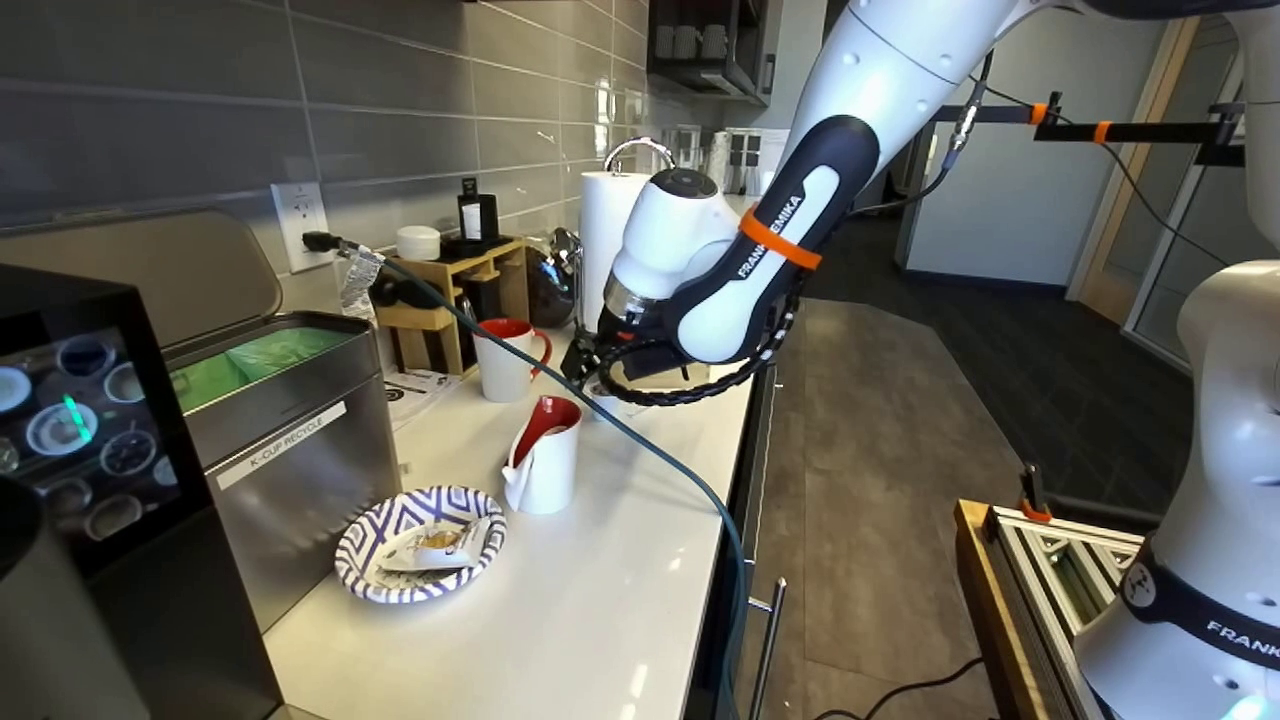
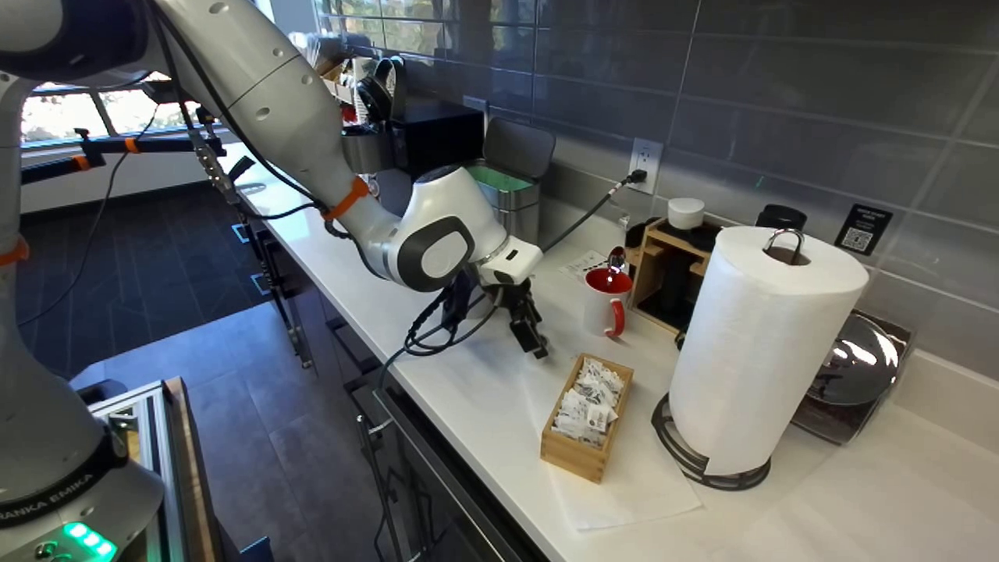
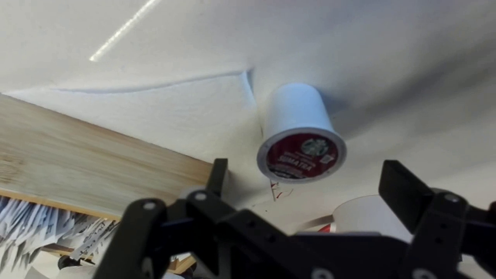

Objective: Put the coffee pod in the top cabinet

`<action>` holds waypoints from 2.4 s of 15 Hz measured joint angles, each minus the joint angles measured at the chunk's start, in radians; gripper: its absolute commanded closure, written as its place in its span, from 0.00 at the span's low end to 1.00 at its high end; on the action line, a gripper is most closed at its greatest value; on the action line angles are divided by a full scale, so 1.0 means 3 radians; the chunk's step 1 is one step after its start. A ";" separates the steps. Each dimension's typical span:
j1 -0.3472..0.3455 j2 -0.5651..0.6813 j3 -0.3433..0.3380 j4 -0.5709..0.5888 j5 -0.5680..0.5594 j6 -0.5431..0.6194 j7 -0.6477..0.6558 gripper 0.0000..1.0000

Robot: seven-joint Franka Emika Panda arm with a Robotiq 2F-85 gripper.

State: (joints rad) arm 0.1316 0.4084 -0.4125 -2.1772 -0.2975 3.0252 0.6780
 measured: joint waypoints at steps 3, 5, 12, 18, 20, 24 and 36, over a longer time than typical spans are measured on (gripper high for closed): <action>-0.0056 0.0000 0.0076 0.0000 0.0063 0.0000 -0.0105 0.00; -0.0088 0.0000 0.0127 -0.0001 0.0240 -0.0012 -0.0333 0.00; -0.0100 0.0001 0.0087 0.0020 0.0320 -0.0014 -0.0444 0.00; -0.0100 0.0001 0.0098 0.0020 0.0311 -0.0014 -0.0455 0.02; -0.0100 0.0001 0.0108 0.0019 0.0311 -0.0014 -0.0482 0.07; -0.0099 0.0008 0.0109 0.0019 0.0297 -0.0014 -0.0519 0.25; -0.0149 -0.0006 0.0118 0.0017 0.0391 -0.0014 -0.0738 0.72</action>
State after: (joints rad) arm 0.0868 0.4066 -0.3772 -2.1722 -0.1801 3.0209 0.4566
